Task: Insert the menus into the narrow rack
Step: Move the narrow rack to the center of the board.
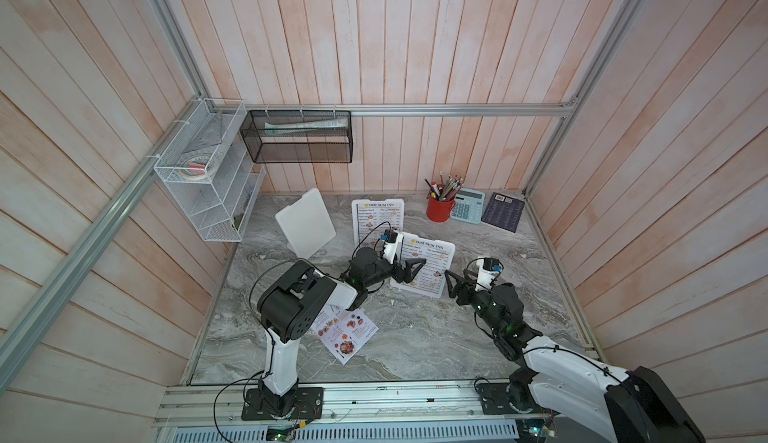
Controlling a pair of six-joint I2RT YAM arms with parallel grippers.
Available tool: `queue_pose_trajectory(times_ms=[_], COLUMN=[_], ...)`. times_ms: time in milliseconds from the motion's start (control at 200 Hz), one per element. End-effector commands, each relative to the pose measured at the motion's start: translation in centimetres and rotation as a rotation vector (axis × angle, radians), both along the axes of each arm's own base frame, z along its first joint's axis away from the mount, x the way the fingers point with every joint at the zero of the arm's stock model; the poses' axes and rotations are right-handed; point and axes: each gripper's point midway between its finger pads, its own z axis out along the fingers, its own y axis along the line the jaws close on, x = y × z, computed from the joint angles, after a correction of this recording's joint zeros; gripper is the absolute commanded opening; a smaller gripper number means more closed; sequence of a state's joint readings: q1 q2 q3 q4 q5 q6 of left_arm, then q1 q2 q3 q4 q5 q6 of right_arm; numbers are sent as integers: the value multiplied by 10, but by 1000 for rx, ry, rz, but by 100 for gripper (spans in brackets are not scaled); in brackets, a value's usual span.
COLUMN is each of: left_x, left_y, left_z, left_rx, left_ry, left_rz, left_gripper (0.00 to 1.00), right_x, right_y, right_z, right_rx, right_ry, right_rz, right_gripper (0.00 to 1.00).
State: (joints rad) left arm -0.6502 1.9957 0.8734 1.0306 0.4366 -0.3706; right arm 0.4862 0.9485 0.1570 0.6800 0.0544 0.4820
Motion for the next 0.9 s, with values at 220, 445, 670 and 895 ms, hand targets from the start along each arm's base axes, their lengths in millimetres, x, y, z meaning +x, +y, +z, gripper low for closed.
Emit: queue_pose_trajectory(times_ms=[220, 445, 670, 895], left_x=[15, 32, 40, 33], left_y=[-54, -70, -75, -45], left_z=[-11, -18, -26, -22], left_rx=[-28, -9, 39, 81], left_ry=[68, 78, 76, 49], left_rz=[-57, -47, -57, 19], left_gripper=[88, 88, 89, 99], right_x=[-9, 7, 38, 44], right_y=[-34, -39, -35, -30], right_z=[-5, -20, -39, -46], right_rx=[40, 68, 78, 60], right_ry=[46, 108, 189, 224], right_rz=[-110, -109, -87, -67], right_gripper=[76, 77, 68, 65])
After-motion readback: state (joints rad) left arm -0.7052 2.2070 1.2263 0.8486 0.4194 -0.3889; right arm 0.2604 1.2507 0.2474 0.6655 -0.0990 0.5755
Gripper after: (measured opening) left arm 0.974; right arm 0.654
